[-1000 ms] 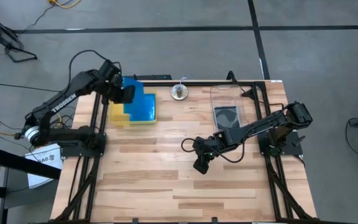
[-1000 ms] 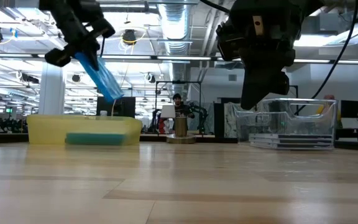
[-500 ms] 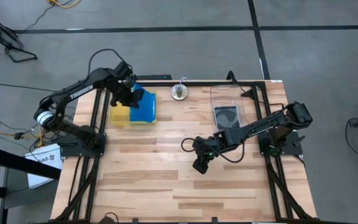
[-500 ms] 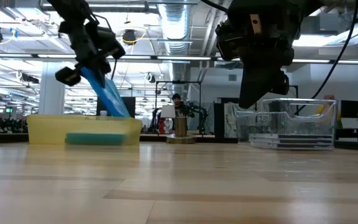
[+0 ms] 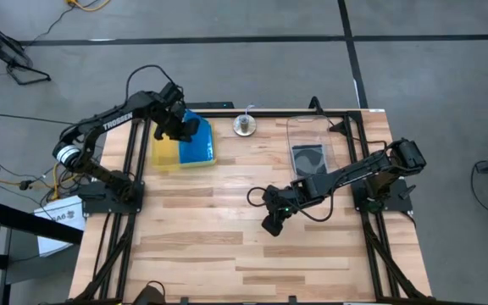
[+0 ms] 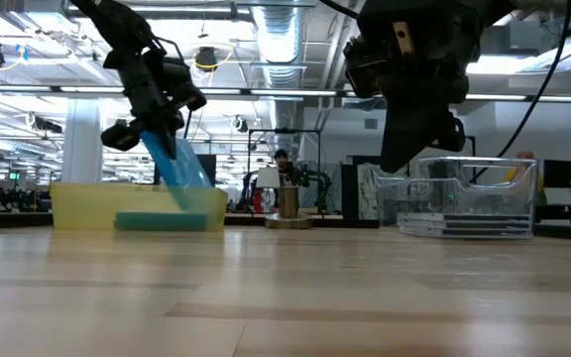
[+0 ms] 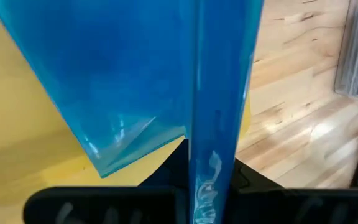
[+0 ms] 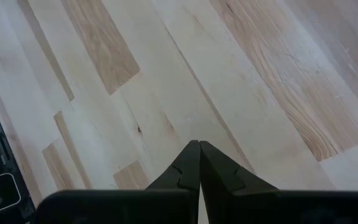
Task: Pick & place jewel cases by type
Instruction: Put the blue CD case into the yellow bin
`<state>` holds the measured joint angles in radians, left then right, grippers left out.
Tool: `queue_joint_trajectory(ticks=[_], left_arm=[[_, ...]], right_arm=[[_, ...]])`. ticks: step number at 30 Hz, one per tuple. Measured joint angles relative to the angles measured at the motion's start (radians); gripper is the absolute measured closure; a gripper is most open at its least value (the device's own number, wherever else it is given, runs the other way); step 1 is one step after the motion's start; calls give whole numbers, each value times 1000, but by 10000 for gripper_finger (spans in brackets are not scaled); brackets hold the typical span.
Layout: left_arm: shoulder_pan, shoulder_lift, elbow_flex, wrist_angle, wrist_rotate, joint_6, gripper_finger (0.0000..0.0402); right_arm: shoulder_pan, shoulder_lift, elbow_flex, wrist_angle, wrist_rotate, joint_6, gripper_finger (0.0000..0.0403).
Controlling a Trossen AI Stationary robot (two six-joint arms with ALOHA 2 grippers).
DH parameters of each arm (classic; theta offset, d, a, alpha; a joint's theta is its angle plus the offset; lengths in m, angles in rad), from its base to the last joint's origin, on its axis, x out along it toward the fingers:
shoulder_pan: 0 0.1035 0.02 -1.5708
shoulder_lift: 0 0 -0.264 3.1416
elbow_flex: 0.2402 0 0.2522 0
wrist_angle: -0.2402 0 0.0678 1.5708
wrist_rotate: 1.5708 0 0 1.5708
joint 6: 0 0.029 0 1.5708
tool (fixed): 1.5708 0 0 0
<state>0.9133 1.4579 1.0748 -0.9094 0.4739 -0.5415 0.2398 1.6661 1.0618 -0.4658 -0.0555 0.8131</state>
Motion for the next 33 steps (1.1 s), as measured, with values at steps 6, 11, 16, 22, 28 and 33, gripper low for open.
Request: queue_joint_trajectory(ticks=[6,11,16,22,28,33], left_arm=[[-7,0,0,-21,-6,-34,388],[-38,0,1,-21,-43,-102,388],[-58,0,1,-8,-52,-170,388],[-84,0,1,16,-76,-235,379],[-112,0,0,99,-86,-314,376],[-129,0,0,112,-104,-338,376]], right_arm=[[0,0,0,3,0,1,403],[-8,0,0,4,0,1,403],[-29,0,0,4,0,1,403],[-47,0,0,5,0,0,403],[-53,0,0,5,0,-9,403],[-53,0,0,5,0,-9,403]])
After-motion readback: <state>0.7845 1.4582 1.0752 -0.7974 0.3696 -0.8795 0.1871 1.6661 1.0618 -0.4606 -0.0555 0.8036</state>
